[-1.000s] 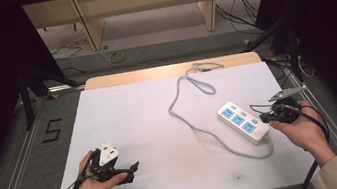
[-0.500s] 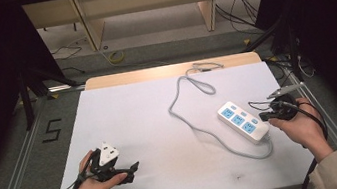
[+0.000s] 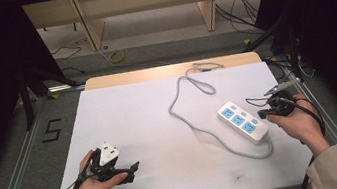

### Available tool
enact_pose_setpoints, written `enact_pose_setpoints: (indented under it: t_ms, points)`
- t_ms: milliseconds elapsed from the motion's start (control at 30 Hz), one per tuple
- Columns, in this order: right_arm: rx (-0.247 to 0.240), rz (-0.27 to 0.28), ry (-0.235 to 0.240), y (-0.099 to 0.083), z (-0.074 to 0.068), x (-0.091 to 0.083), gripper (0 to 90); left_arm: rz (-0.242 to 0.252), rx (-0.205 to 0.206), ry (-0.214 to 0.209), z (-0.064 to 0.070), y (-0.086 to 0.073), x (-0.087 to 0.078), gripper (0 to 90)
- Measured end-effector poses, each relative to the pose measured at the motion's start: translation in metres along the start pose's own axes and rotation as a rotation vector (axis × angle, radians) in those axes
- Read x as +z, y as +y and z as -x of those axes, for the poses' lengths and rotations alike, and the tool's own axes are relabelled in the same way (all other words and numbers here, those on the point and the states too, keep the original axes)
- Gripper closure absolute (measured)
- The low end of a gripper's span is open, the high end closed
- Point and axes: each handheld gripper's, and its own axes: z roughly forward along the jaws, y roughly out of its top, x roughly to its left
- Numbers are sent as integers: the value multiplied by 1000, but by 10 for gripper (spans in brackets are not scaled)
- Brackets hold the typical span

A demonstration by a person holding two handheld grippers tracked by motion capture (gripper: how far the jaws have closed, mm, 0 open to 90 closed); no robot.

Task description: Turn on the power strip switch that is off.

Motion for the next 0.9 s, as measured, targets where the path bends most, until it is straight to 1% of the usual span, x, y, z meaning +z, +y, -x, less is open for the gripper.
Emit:
enact_pose_setpoints:
  t_ms: [267, 767, 900]
  points:
    - [-5, -16, 4, 5, 0, 4, 900, -2, 0, 0, 0, 0, 0, 76]
    - [-7, -57, 11, 9, 3, 15, 900, -1, -1, -1, 1, 1, 1, 77]
    - [-8, -70, 11, 11, 3, 18, 900, -3, 7, -4, 2, 1, 1, 77]
